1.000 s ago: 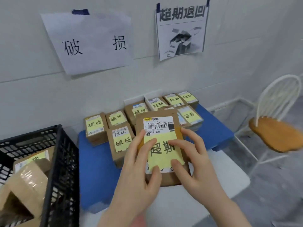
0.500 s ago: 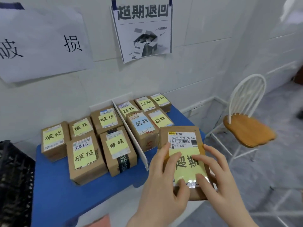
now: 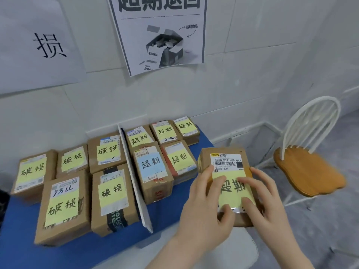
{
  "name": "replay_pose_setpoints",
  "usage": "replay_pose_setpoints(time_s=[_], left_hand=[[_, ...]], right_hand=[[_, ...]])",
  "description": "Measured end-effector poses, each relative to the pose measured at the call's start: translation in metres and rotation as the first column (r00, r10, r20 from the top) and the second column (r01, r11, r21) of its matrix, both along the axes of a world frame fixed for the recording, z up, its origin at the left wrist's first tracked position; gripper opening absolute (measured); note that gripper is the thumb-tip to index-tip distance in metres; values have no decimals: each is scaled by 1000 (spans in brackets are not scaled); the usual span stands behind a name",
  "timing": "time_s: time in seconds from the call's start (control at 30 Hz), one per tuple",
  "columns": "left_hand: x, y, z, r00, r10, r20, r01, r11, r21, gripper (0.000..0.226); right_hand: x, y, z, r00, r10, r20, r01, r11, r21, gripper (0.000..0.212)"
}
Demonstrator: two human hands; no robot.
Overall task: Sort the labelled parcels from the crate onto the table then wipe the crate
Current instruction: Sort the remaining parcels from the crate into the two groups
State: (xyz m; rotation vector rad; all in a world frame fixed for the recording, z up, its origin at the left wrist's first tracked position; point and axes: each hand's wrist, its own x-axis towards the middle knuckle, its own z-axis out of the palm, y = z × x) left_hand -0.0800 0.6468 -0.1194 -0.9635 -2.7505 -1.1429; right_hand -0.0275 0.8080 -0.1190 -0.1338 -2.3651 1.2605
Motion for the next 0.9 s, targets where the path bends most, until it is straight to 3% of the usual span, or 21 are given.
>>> replay_pose_setpoints(time_s=[0.2,0.43,0.73,0.9], left_hand=[[-72,69,-33,989,142,32,-140,988,-68,63],[-135,100,-79,980,197,41,-178,944,-279,57],[-161,97,-99,959,205,-195,-274,844,-460,46],[-169,92,-101,931,362,-51,-340,804,-488,52]], right_hand=[[-94,75,-32,988,134,75,-137,990,44,36],[-179,113,-88,948,275,159,-275,961,-24,36],[-223,112,-120,913,343,219,-341,939,-46,40],[-239,101,-118,901,385,199,-383,923,-50,37]])
